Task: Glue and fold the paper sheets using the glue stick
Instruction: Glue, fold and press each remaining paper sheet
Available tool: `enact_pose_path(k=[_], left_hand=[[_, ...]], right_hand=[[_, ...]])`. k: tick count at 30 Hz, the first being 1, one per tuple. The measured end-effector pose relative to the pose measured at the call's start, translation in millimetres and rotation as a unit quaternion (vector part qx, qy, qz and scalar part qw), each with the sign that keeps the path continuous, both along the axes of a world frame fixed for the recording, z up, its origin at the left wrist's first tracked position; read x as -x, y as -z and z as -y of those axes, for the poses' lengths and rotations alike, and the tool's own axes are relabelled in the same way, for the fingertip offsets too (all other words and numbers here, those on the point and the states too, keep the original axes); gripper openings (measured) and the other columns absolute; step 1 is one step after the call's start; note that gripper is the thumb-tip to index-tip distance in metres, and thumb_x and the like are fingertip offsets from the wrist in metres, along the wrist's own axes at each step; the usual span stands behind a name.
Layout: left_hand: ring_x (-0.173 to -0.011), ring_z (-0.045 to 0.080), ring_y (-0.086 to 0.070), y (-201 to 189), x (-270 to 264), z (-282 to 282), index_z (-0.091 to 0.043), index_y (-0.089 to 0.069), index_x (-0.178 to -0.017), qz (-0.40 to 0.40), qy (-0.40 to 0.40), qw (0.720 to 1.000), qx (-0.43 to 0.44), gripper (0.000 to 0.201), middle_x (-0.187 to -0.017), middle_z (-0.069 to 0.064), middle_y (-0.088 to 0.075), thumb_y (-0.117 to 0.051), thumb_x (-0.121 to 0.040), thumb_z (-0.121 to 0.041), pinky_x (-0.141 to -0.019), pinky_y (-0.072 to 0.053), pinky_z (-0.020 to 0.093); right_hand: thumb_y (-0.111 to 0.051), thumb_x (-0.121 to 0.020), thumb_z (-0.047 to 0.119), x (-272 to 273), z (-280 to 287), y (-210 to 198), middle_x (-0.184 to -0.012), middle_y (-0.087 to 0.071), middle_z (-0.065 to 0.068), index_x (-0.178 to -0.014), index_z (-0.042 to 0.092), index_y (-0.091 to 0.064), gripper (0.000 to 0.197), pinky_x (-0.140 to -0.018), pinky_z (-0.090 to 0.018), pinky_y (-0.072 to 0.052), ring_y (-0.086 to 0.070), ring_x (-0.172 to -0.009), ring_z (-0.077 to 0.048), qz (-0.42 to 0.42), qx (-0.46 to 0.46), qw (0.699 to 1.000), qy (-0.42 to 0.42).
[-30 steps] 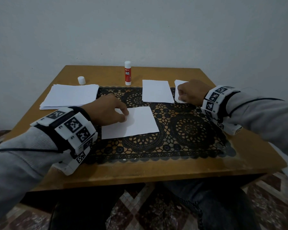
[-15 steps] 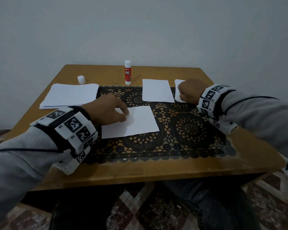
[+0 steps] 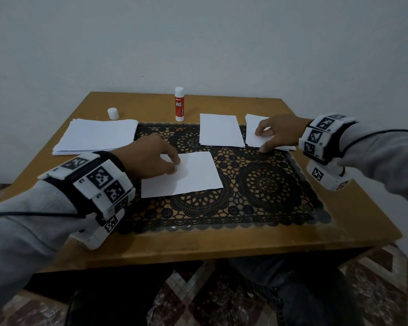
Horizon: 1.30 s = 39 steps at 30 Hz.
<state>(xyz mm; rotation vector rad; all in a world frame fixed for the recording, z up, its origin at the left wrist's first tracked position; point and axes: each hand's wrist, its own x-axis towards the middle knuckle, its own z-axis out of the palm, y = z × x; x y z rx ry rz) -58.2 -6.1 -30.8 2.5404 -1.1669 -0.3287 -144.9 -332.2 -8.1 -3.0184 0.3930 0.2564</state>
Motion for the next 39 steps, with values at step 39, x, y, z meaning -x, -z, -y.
enact_pose_path(k=[39], left_hand=[[-0.116,0.016,-0.051,-5.1,5.1,0.1,-0.025,-0.072,-0.105,-0.006,0.000,1.000,0.002,0.019,-0.125,-0.002,-0.060,-0.067,-0.086,-0.024,-0.104,-0.040,0.038]], right_hand=[[-0.069,-0.086,0.013,23.9,22.8,-13.5,-0.132,-0.059,-0.006,-0.138,0.018,-0.051,0.055,-0.099,-0.027,-0.039,-0.056,-0.117,-0.021,-0.083,0.124,0.984,-0.099]])
